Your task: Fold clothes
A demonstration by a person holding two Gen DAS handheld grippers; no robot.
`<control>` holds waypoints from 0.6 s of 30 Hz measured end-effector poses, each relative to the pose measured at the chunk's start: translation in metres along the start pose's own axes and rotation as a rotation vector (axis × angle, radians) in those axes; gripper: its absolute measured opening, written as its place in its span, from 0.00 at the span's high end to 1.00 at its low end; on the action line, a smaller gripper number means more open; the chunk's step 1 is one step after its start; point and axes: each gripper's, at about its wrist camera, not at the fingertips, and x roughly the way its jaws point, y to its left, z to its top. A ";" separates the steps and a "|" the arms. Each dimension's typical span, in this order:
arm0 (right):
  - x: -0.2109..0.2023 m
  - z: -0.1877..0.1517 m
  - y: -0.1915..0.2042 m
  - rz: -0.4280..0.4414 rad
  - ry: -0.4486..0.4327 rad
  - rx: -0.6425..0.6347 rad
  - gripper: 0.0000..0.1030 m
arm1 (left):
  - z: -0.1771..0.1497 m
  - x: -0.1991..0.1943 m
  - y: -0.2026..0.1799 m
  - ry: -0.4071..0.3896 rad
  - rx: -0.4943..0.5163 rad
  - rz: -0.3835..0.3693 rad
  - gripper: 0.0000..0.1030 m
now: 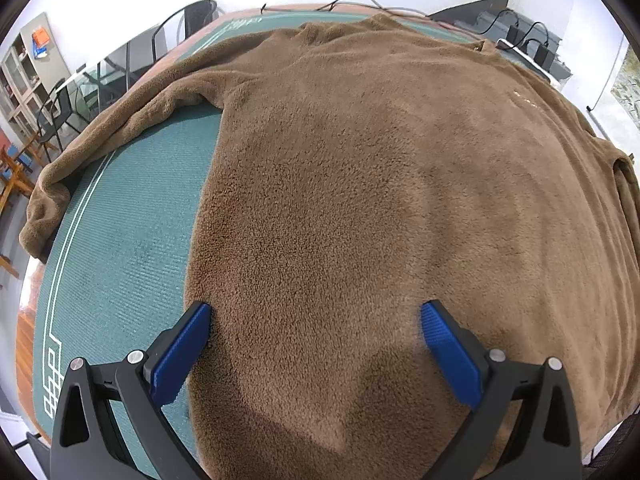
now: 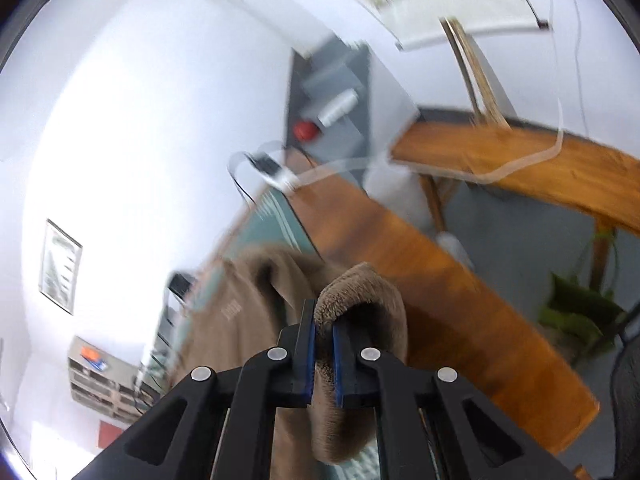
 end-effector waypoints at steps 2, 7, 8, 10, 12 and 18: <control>-0.009 0.015 0.016 0.030 -0.055 -0.018 0.93 | 0.006 0.002 0.000 0.040 -0.004 0.002 0.00; -0.012 0.039 0.072 0.123 -0.114 -0.112 0.93 | 0.020 -0.013 -0.006 0.036 0.006 -0.026 0.00; -0.010 0.041 0.087 0.145 -0.116 -0.141 0.93 | 0.024 -0.018 -0.006 0.026 0.001 -0.037 0.00; 0.000 0.042 0.124 0.205 -0.114 -0.209 0.93 | 0.033 -0.029 -0.008 0.007 -0.013 -0.061 0.00; 0.013 0.037 0.165 0.272 -0.102 -0.290 0.93 | 0.046 -0.041 -0.010 -0.023 -0.021 -0.091 0.00; 0.089 -0.027 0.277 0.447 0.110 -0.536 0.91 | 0.074 -0.050 -0.012 -0.047 -0.051 -0.158 0.00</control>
